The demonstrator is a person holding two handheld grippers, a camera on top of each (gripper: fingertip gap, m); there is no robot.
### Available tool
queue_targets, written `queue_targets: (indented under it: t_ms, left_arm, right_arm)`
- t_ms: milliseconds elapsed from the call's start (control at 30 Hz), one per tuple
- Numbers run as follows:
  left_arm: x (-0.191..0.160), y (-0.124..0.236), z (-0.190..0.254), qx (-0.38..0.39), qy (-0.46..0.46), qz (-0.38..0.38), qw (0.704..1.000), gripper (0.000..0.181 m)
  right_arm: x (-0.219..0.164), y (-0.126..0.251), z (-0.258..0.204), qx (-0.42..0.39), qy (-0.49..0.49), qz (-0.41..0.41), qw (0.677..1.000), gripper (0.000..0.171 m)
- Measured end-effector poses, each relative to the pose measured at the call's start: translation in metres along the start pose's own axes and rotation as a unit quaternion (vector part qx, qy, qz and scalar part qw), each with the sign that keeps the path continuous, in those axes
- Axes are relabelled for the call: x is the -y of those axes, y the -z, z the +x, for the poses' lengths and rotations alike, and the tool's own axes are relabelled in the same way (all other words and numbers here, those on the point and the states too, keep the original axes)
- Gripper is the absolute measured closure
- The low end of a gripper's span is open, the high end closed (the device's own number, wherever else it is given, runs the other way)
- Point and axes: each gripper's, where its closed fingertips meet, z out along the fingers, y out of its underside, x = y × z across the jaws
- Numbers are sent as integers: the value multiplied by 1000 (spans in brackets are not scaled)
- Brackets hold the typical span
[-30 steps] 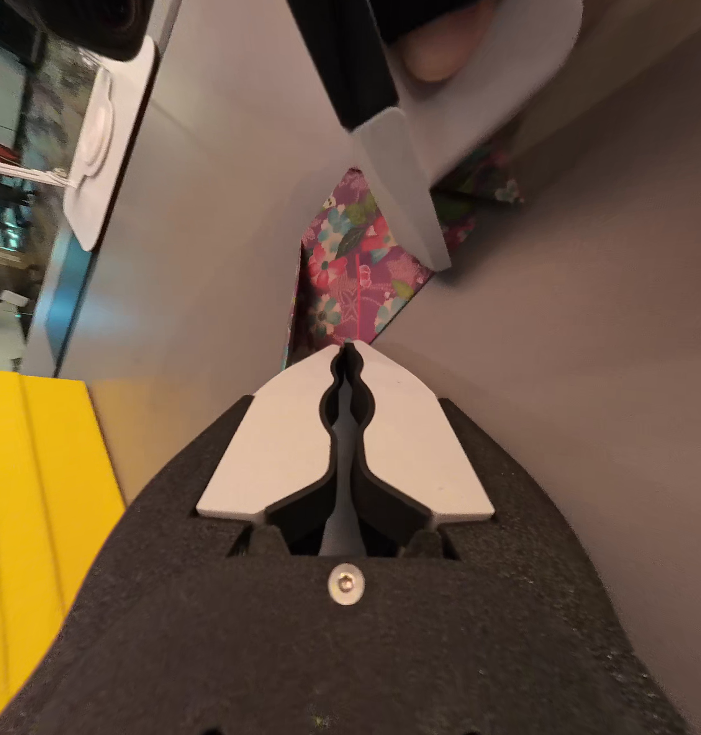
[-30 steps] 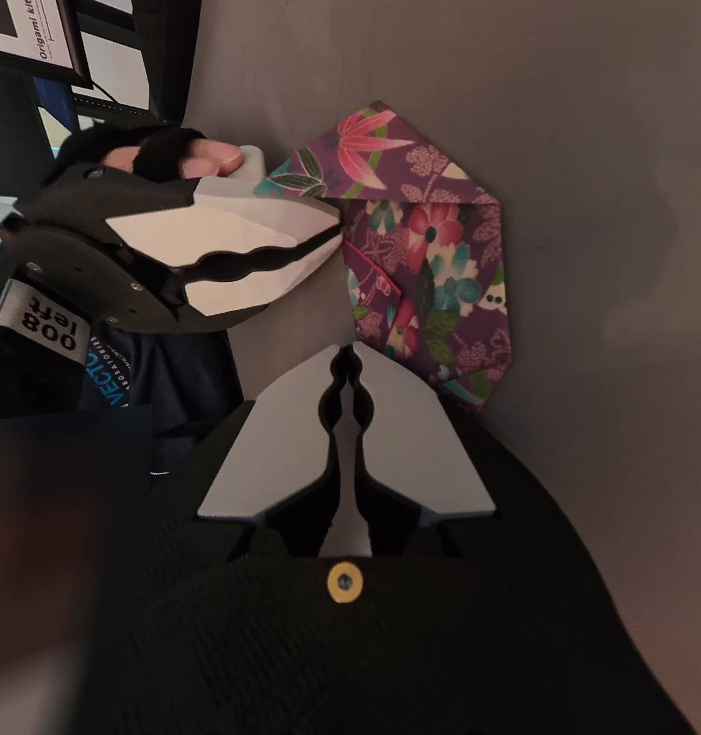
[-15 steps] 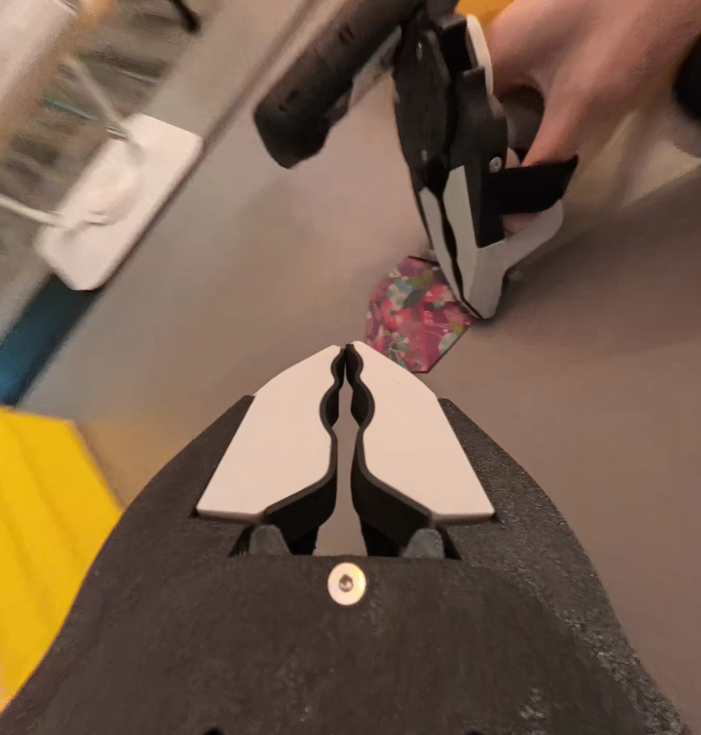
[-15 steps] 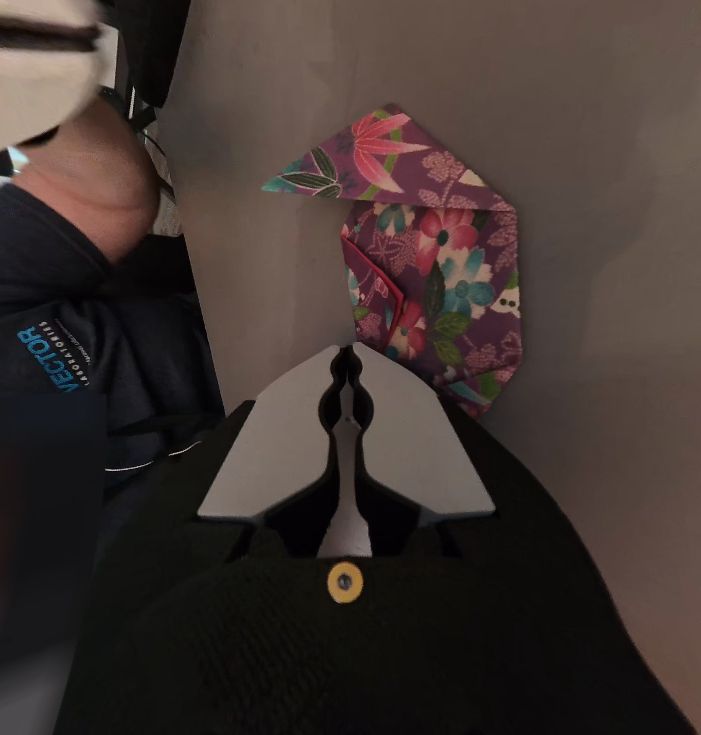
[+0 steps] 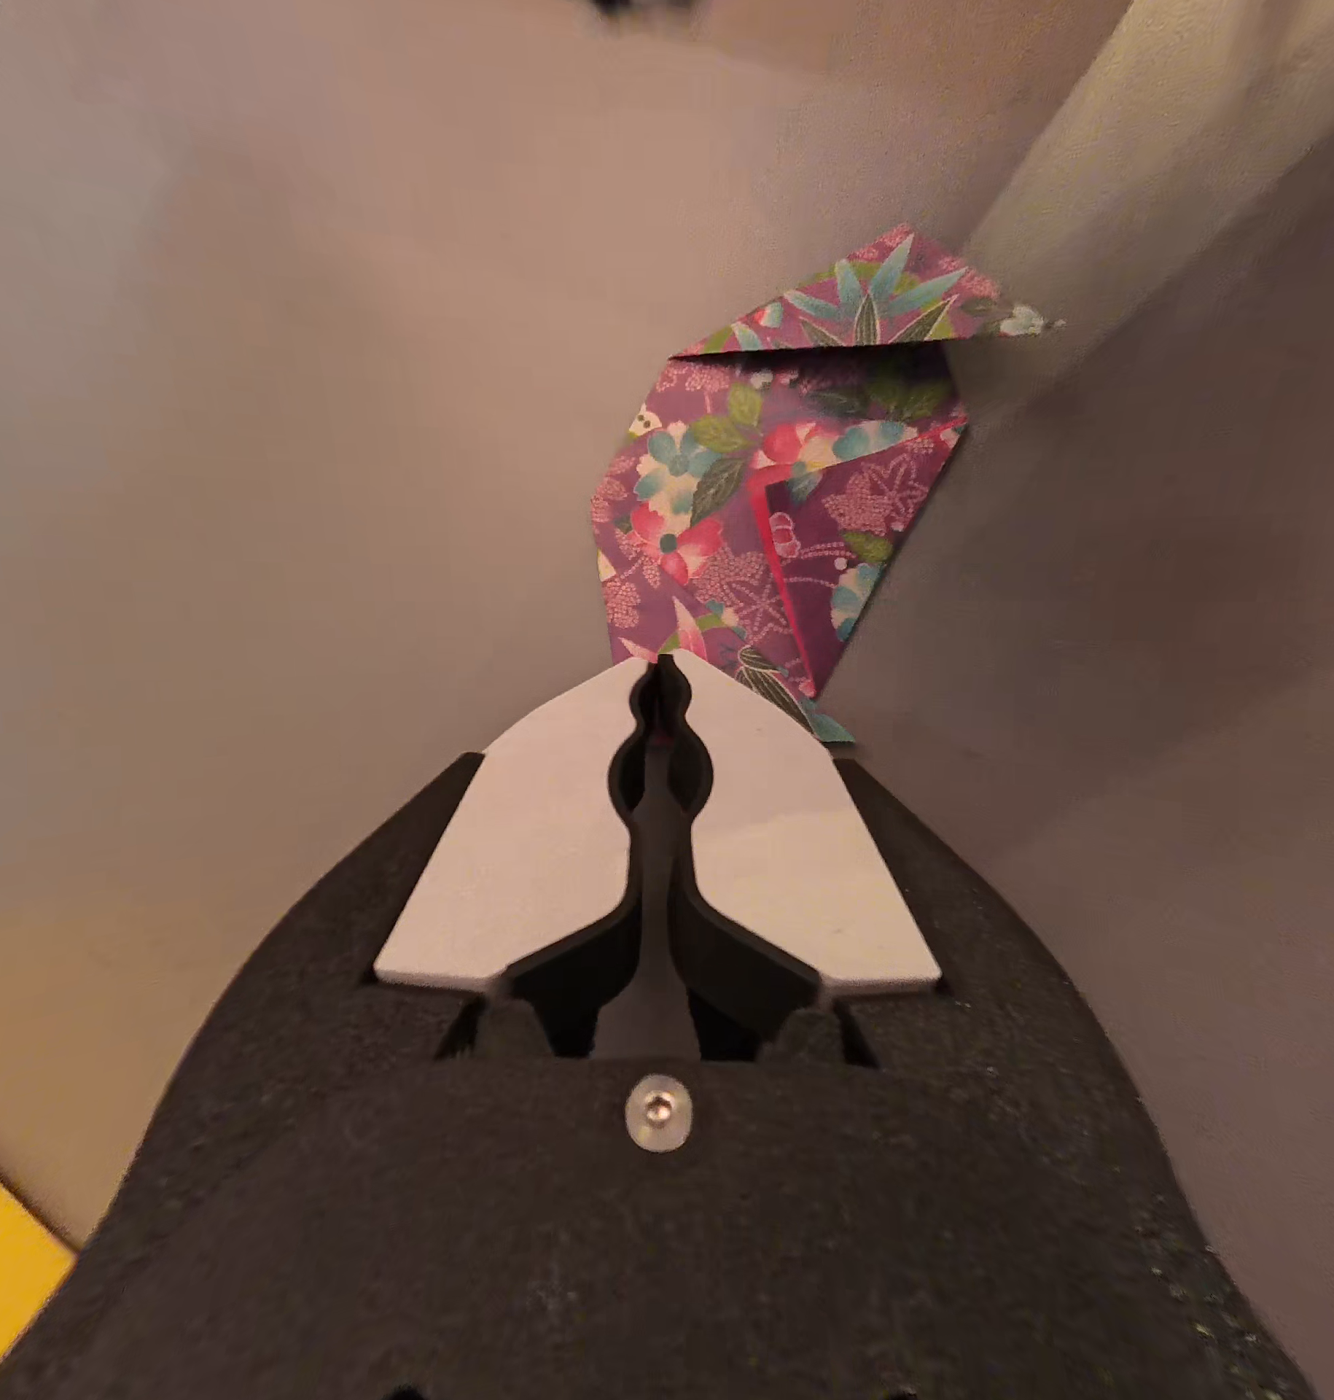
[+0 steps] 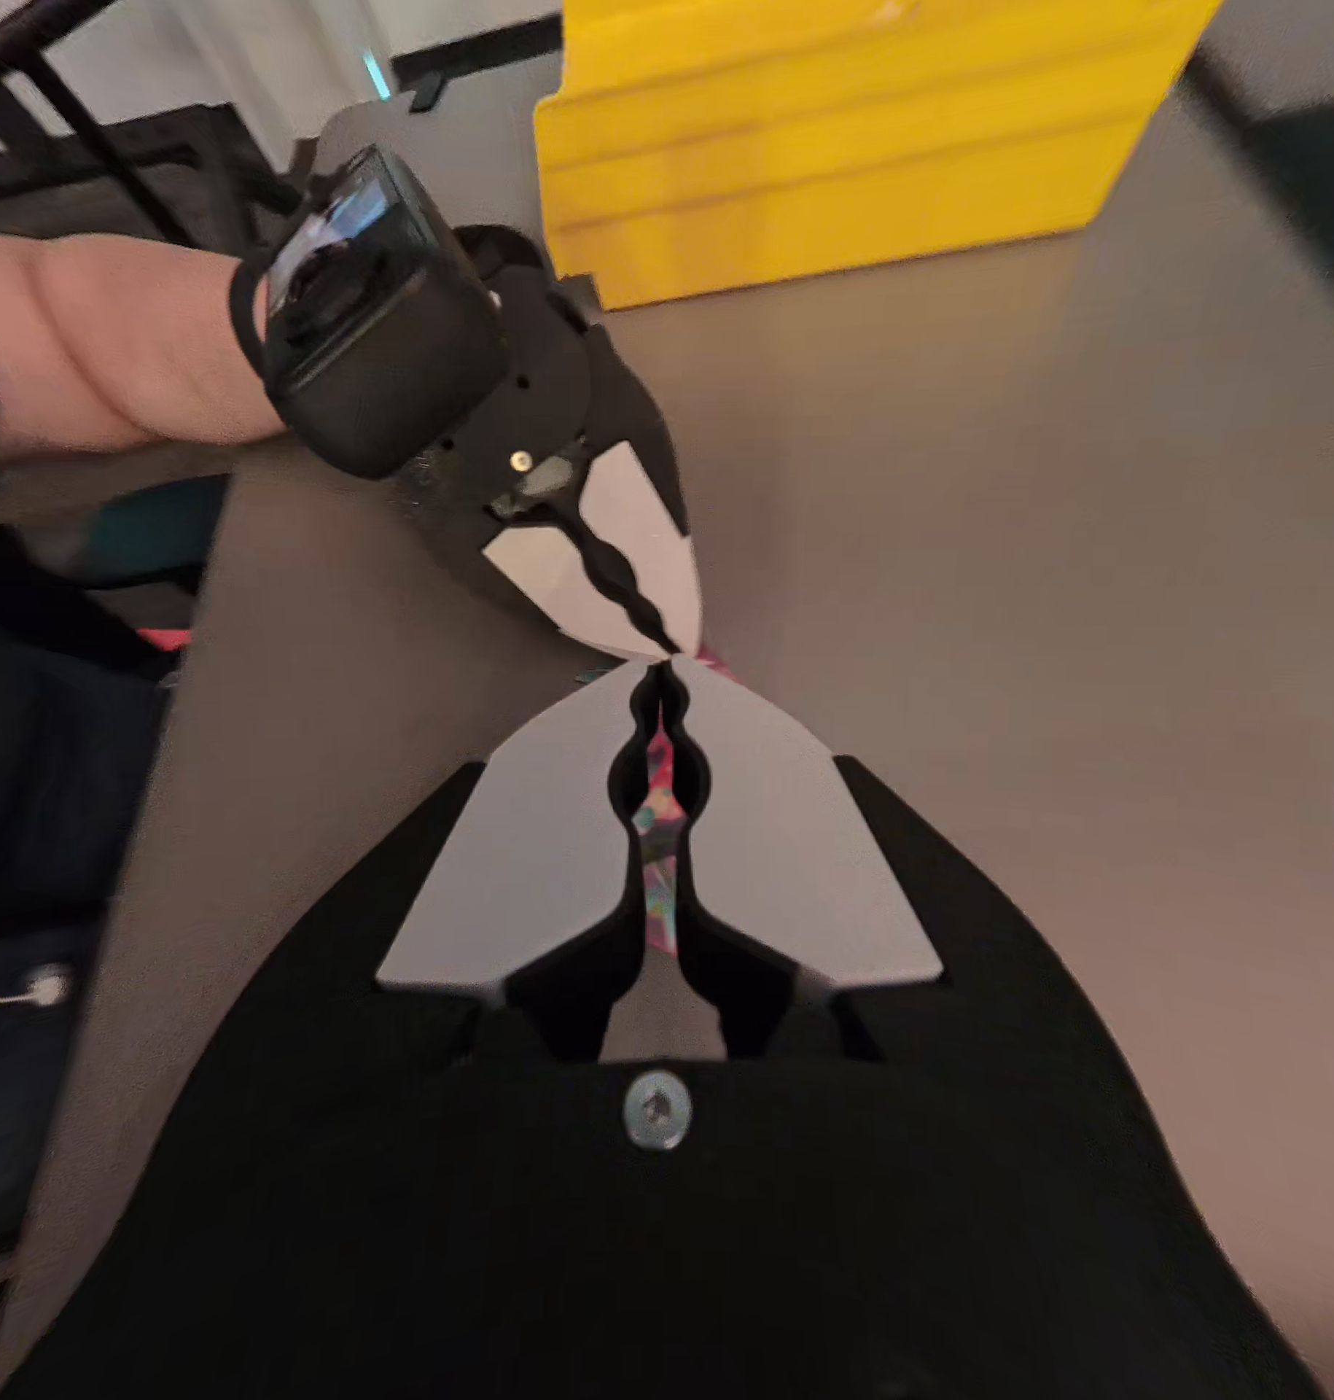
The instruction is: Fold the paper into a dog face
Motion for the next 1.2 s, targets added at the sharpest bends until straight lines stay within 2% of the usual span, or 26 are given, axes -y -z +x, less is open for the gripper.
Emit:
queue_targets:
  t_ms: [33,100,167,200,233,300,367,433,500,567,833,933,1000,1100,1200]
  left_arm:
    - [0,0,0,7,-4,3,1000,181]
    - [0,0,0,21,-6,6,1000,181]
    - [0,0,0,33,1,9,999,181]
    - [0,0,0,39,7,11,999,181]
    - [0,0,0,45,11,13,999,181]
    - [-1,1,1,54,18,13,998,181]
    - [-1,1,1,61,32,14,998,181]
    - [-1,1,1,67,40,25,997,181]
    - [-2,2,3,60,54,31,996,181]
    - [-2,4,5,50,67,37,996,181]
    - [-4,5,9,49,67,38,996,181]
    - [-4,5,9,55,59,36,996,181]
    - [-4,5,9,53,62,37,996,181]
    - [-4,5,9,44,71,41,996,181]
    - [-3,5,9,41,65,42,996,181]
  right_arm:
    - [-2,5,5,-18,7,8,1000,170]
    - [-19,8,15,-22,-37,-31,999,169]
    - [-34,6,17,7,-86,-63,994,169]
    - [-39,3,22,-3,-104,-66,992,127]
    - [-49,0,29,-26,-118,-90,989,105]
    - [-67,-4,30,-29,-100,-140,985,120]
    - [-82,-8,37,-56,-87,-167,981,128]
    - [-89,-14,27,-24,-123,-177,976,136]
    - [-91,-23,10,34,-174,-177,968,135]
    - [-95,-27,10,43,-200,-186,961,135]
    - [-81,-36,9,86,-246,-126,957,126]
    - [-70,-39,2,126,-296,-87,943,120]
    - [-70,-43,-8,162,-315,-96,930,121]
    - [-69,-46,-9,161,-295,-102,936,123]
    - [-56,-44,12,86,-178,-67,978,123]
